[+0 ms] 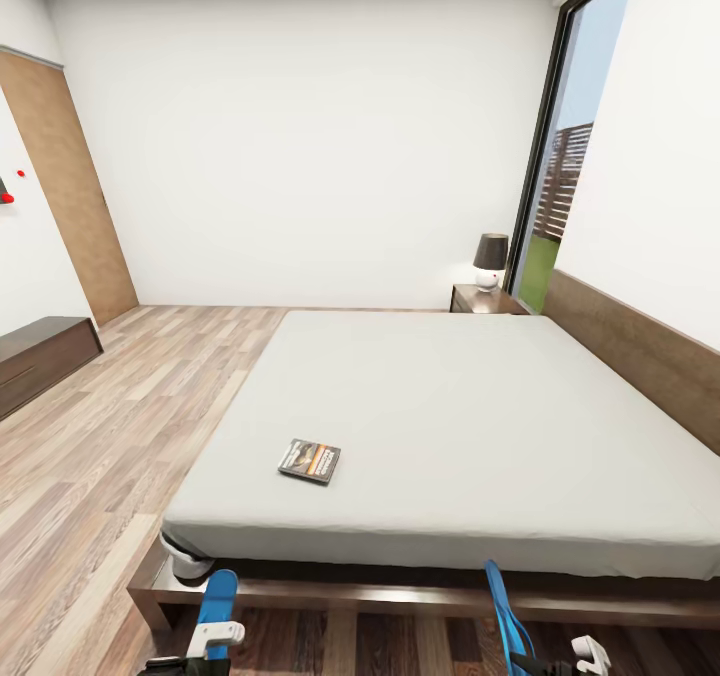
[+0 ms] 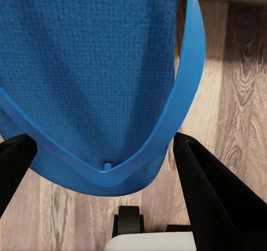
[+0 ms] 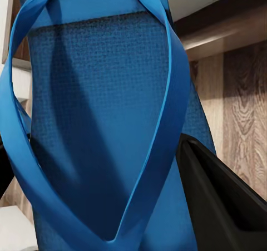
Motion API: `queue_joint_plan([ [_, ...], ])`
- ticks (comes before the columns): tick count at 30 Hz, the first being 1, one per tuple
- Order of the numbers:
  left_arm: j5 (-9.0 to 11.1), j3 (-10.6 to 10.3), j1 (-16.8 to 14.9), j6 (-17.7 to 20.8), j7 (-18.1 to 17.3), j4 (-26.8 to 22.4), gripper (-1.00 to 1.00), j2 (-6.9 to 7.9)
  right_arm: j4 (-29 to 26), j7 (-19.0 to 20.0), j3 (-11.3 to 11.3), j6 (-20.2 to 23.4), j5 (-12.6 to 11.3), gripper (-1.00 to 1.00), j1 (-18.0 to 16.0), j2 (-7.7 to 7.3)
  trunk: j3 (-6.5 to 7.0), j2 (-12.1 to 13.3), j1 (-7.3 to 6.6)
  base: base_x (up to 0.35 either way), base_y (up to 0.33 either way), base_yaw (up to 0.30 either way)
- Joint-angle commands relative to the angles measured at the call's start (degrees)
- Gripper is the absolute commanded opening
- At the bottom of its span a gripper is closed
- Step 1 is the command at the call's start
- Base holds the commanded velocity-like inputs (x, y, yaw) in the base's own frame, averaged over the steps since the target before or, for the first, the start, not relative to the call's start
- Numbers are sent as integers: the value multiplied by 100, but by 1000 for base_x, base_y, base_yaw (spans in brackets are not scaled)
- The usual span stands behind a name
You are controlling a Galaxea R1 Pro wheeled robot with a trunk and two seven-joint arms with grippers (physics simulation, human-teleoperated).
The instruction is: In the bedroom, move the book from the bed onto either nightstand, and place the two sandals side by side next to the bed.
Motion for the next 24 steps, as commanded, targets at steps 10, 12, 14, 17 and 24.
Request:
queue_joint_plan([
  [10, 64, -52, -2, 37, -1, 11, -100, 0, 15, 8, 38, 63, -63, -100, -8, 0, -168, -365, 198, 0, 0, 0],
  [12, 64, -54, 0, 35, -1, 12, -100, -5, 15, 1, 38, 61, -61, -100, -9, 1, -204, -445, 242, 0, 0, 0],
  [14, 64, -55, -1, 35, -1, 12, -100, -8, 15, -3, 38, 56, -60, -100, -10, 0, -240, -525, 286, 0, 0, 0],
  [17, 64, -56, -1, 33, -4, 13, -100, -9, 15, -10, 38, 45, -58, -100, -10, -1, -293, -646, 351, 0, 0, 0],
  [24, 65, -64, 5, 26, -5, 13, -100, -24, 22, -23, 39, 18, -57, -100, -9, 6, -419, -926, 505, 0, 0, 0],
])
